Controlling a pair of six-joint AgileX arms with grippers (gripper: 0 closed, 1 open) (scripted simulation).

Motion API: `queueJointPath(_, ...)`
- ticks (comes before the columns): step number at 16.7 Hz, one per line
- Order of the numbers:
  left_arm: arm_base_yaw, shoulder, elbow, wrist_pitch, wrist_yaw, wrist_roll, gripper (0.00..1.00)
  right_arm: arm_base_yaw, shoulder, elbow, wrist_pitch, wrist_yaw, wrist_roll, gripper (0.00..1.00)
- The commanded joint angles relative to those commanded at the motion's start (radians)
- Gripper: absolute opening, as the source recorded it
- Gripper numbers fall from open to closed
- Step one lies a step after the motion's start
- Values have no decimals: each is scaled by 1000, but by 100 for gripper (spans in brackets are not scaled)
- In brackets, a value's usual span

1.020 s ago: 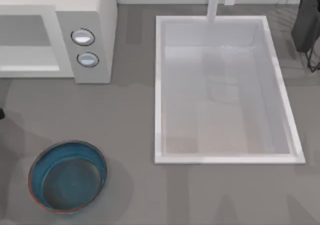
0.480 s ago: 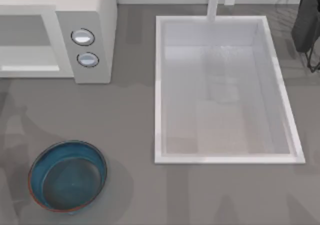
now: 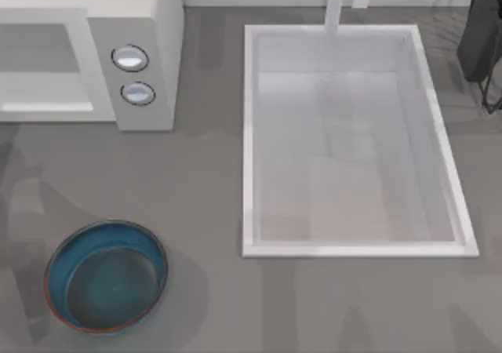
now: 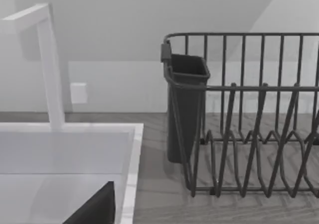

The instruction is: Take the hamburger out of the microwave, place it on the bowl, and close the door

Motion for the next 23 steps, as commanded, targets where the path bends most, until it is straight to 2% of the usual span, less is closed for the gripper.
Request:
queueJointPath(3,-38,10,39,-56,-29,-60,0,0,0,0,0,0,0,100)
queueJointPath(5,-92,28,93,-143,-70,-151,0,0,0,0,0,0,0,100)
queueJointPath(9,-250,94,248,-437,-184,-465,0,0,0,0,0,0,0,100)
queueJointPath(12,-393,167,389,-730,-281,-804,0,0,0,0,0,0,0,100)
queueJointPath(17,-638,323,643,-1287,-437,-1488,0,0,0,0,0,0,0,100)
queueJointPath(23,-884,566,895,-1952,-564,-2263,0,0,0,0,0,0,0,100)
